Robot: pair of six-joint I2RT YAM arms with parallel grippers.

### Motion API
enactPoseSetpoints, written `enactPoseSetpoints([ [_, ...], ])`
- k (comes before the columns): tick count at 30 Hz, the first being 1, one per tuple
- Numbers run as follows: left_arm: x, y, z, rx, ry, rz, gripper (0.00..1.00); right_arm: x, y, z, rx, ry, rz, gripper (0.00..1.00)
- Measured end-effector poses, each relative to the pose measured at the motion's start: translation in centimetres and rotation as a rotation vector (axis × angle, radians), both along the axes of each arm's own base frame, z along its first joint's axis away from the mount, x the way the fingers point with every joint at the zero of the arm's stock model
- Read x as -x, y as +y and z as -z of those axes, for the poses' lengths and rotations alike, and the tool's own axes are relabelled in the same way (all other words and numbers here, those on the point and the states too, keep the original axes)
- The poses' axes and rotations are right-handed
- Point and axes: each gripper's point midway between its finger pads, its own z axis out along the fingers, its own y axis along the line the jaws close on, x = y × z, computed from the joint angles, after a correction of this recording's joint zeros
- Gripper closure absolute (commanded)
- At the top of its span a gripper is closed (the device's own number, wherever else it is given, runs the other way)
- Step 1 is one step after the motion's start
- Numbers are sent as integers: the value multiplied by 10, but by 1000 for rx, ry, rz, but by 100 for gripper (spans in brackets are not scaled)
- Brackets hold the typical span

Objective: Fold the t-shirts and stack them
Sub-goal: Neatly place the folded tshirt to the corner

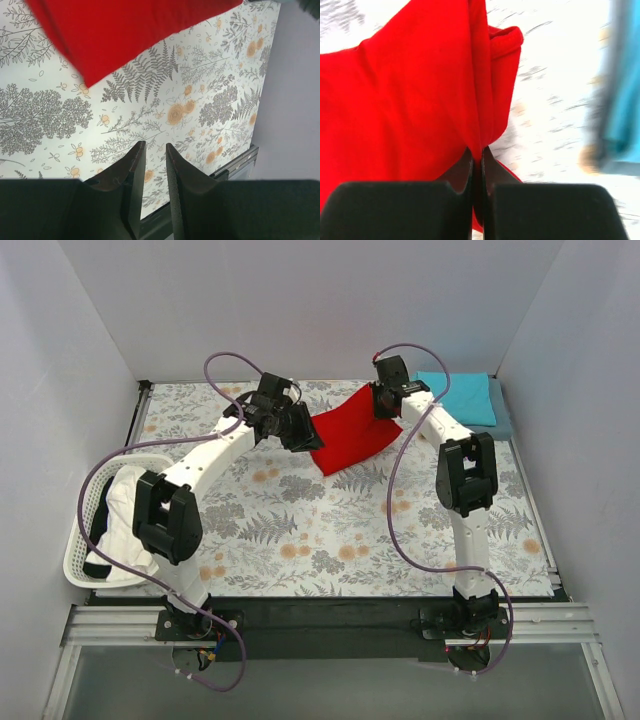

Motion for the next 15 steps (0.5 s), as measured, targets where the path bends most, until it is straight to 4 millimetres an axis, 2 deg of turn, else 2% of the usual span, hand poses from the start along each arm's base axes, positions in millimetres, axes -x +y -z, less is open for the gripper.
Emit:
enactPoseSetpoints([
  [5, 8, 4, -8, -10, -10, 29, 78, -29, -46, -15, 191, -65, 29, 99],
  [9, 12, 4, -7, -9, -3, 51, 78, -42, -81, -24, 315, -85, 55, 99],
  [12, 14, 3, -7, -9, -5, 71, 78, -55, -103, -46, 405, -130, 81, 99],
  [15, 13, 4, -4, -12, -3, 85, 78, -64, -115, -71, 471, -182, 99, 99],
])
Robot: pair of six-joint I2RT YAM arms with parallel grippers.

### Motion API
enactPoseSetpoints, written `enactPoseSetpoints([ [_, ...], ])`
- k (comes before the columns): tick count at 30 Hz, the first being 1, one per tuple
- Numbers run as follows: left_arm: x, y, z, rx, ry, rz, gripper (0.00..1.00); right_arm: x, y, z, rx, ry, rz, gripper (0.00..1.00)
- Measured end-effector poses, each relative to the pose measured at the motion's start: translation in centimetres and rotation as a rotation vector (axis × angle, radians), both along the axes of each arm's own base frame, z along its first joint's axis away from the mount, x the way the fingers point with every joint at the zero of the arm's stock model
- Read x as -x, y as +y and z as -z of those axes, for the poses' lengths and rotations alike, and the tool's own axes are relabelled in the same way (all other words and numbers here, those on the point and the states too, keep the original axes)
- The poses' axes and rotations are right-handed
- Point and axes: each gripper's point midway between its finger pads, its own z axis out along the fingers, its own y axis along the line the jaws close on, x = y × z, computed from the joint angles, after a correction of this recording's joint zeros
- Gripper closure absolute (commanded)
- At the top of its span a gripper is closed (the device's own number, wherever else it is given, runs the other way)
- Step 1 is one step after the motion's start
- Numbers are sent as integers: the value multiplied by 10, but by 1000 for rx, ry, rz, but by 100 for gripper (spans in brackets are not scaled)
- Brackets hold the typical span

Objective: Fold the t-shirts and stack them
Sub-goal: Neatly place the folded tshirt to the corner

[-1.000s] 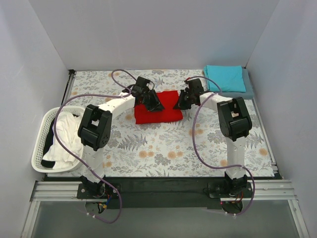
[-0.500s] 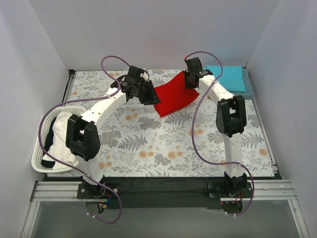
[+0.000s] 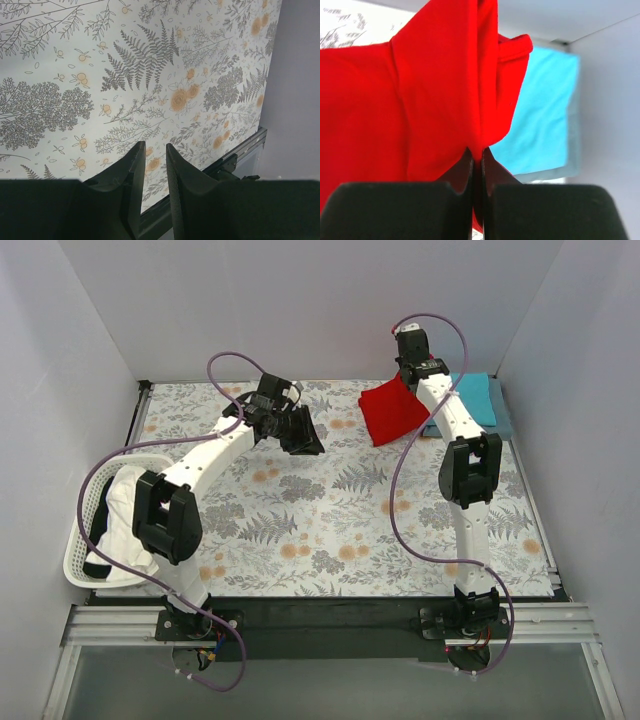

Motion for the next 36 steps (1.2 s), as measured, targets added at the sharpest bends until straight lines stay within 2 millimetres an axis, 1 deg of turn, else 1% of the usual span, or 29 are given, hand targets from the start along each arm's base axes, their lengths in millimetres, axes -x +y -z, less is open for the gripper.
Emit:
enactPoseSetpoints([
  [3, -1, 0, 7, -1, 15, 12, 78, -6, -6, -21, 56, -48, 6, 99],
  [5, -1, 0, 12, 1, 29, 17, 78, -9, -10, -28, 89, -66, 8, 99],
  [10, -2, -1, 21, 3, 53, 28, 78, -11, -17, -34, 145, -74, 5, 99],
  [15, -2, -2, 32, 3, 85, 36, 79, -13, -24, -39, 165, -85, 10, 99],
  [18, -1, -4, 36, 6, 98, 43, 79, -13, -29, -46, 176, -92, 13, 99],
  [22, 0, -4, 36, 12, 103, 46, 79, -11, -34, -61, 184, -116, 22, 99],
  [26, 0, -4, 35, 15, 104, 47, 79, -6, -36, -86, 181, -156, 29, 99],
  [29, 0, -4, 35, 17, 106, 48, 79, -4, -37, -101, 177, -187, 34, 99],
  [36, 2, -6, 33, 30, 111, 58, 79, 0, -39, -122, 169, -228, 37, 99],
])
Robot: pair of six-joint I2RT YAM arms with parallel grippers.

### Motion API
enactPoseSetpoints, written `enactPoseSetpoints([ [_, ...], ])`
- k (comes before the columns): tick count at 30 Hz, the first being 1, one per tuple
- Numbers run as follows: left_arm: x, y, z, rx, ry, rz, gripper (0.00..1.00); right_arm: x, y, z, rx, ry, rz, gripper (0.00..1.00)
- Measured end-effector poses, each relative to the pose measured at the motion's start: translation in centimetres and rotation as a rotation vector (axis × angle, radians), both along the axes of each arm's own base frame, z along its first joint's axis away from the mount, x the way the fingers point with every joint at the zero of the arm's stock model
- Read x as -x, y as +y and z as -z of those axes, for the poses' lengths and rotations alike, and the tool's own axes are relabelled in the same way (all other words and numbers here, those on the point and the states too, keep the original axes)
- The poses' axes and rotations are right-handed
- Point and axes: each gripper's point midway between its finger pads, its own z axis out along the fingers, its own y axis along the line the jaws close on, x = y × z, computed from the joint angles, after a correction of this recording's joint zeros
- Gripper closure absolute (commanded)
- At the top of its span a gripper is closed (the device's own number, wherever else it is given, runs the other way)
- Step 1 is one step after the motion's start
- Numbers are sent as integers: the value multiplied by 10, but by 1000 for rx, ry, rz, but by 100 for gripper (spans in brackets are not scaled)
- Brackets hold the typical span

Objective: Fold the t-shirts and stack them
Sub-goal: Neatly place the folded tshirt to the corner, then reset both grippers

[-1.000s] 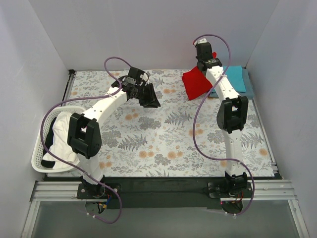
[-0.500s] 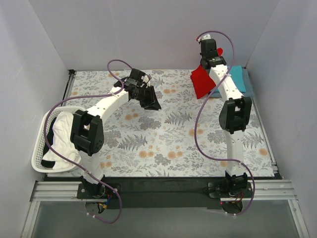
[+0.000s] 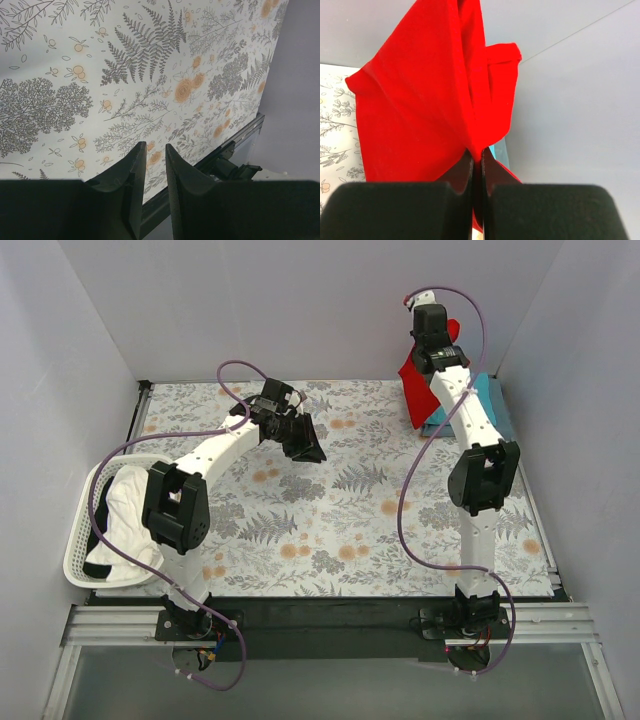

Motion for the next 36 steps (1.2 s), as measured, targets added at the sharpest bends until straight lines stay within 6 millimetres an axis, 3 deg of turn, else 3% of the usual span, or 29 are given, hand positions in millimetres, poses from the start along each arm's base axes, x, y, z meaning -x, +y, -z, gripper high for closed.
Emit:
enactPoseSetpoints([
  [8, 1, -1, -1, 5, 2, 4, 79, 2, -7, -12, 4, -28, 9, 99],
  [14, 2, -1, -1, 10, 4, 8, 79, 0, -40, 9, -5, 5, 55, 99],
  [15, 2, -2, -1, 11, 6, 10, 79, 0, -50, 15, -14, 14, 68, 93],
  [16, 2, -2, -1, 14, 6, 11, 79, -1, -62, 23, -24, 24, 86, 80],
  [17, 3, -2, -2, 16, 8, 13, 79, -1, -75, 29, -37, 29, 109, 59],
  [18, 3, -3, -2, 19, 8, 15, 79, -2, -89, 36, -52, 31, 137, 3],
  [22, 4, -4, -2, 27, 10, 21, 79, -3, -138, 56, -81, 33, 237, 2],
  [24, 3, -4, -1, 29, 6, 21, 78, -2, -146, 62, -109, 34, 256, 2],
  [27, 3, -3, 3, 25, 8, 18, 78, -4, -128, 63, -148, 25, 239, 2],
  [29, 5, -2, 7, 16, 13, 14, 78, -7, -99, 60, -181, 19, 192, 2],
  [32, 7, 3, 15, -5, 18, 1, 78, 1, -37, 53, -243, 22, 90, 2],
  [36, 13, 14, 18, -40, 3, -27, 77, 46, 55, 35, -358, 48, -81, 2],
])
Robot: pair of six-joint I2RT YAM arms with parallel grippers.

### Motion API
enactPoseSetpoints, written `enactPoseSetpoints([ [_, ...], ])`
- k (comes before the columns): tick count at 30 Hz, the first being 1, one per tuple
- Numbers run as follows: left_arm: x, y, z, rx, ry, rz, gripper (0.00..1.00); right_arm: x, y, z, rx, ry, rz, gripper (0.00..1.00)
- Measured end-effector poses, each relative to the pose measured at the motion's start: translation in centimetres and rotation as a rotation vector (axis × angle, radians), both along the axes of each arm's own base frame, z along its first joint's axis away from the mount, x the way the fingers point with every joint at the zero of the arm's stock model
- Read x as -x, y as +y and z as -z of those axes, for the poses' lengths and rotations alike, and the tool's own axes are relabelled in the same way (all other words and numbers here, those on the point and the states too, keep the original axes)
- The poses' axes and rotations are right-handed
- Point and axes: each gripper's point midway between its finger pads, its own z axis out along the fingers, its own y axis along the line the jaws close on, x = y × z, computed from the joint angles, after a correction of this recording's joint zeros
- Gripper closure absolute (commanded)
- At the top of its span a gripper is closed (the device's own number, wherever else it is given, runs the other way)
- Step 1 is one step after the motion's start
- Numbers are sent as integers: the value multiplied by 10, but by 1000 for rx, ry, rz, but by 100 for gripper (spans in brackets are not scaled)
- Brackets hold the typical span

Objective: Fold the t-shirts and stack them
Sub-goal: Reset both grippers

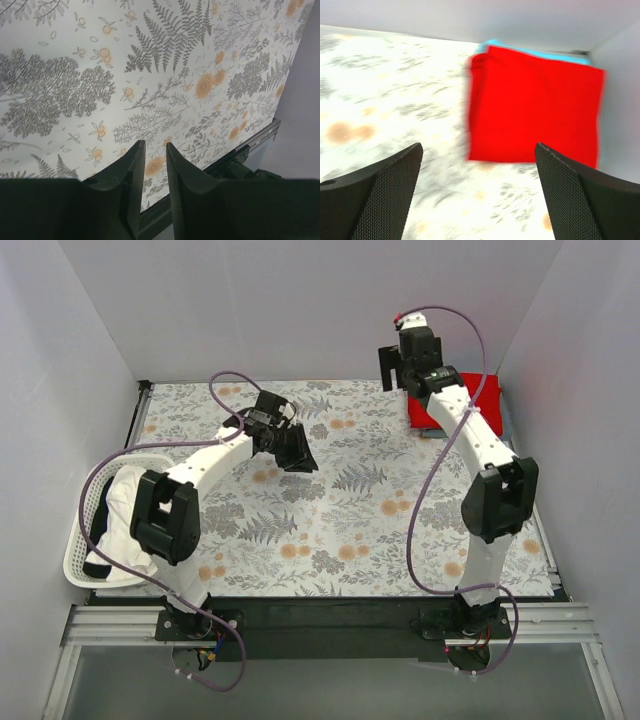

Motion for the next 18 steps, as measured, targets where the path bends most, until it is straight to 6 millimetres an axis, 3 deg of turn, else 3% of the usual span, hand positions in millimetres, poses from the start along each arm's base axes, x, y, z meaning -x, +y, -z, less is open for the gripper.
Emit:
enactPoseSetpoints([
  [4, 12, 21, -6, -47, -53, -48, 76, 70, 72, -18, -131, -8, -160, 2],
  [8, 29, 48, -14, -97, -133, -104, 75, 155, 105, -5, -259, 17, -285, 2],
  [12, 51, 75, -15, -140, -192, -154, 74, 218, 100, 30, -373, 81, -333, 2],
  [18, 79, 101, -11, -170, -246, -201, 73, 272, 83, 67, -470, 131, -335, 2],
])
